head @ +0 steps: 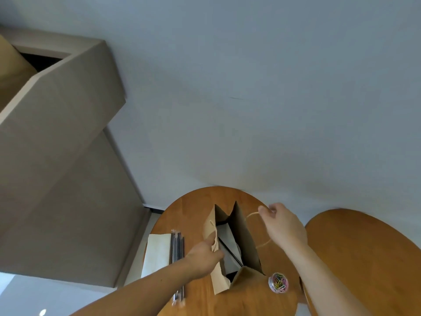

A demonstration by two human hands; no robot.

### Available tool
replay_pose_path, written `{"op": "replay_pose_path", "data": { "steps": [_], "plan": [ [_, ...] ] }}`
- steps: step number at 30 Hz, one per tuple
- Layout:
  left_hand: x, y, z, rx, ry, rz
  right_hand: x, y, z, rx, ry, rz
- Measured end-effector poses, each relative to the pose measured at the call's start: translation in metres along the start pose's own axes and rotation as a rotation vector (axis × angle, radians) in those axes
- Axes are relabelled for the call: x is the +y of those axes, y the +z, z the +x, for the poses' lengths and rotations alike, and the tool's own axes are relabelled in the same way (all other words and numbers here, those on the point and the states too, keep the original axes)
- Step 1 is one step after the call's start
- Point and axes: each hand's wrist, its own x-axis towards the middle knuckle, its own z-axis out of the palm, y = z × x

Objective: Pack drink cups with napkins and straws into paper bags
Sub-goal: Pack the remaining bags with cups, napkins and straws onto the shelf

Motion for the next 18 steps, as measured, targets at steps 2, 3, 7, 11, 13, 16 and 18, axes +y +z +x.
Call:
{"op": "replay_pose_path", "data": {
  "steps": [2, 3, 7, 11, 13, 16, 18],
  "plan": [
    [0.001, 0.001, -0.002, -0.042, 0.010, 0.002, 0.013, -0.003, -0.001, -0.134, 0.091, 0.135],
    [0.001, 0.002, -0.003, -0.057, 0.018, 0.003, 0.018, -0.002, -0.004, -0.215, 0.146, 0.308],
    [0.006, 0.007, -0.006, -0.105, 0.032, -0.034, 0.029, 0.030, -0.023, -0.591, 0.323, 0.864],
    [0.015, 0.011, -0.009, -0.145, 0.069, -0.115, 0.021, 0.058, -0.041, -0.834, 0.281, 0.980],
    [0.021, 0.012, -0.012, -0.149, 0.093, -0.122, 0.017, 0.063, -0.045, -0.853, 0.231, 1.003],
    [0.029, 0.020, -0.014, -0.068, 0.114, -0.055, 0.012, 0.064, -0.045, -0.868, 0.145, 0.965],
    [0.034, 0.027, -0.014, 0.071, 0.104, 0.068, 0.011, 0.065, -0.046, -0.855, 0.101, 0.931]
  ]
}}
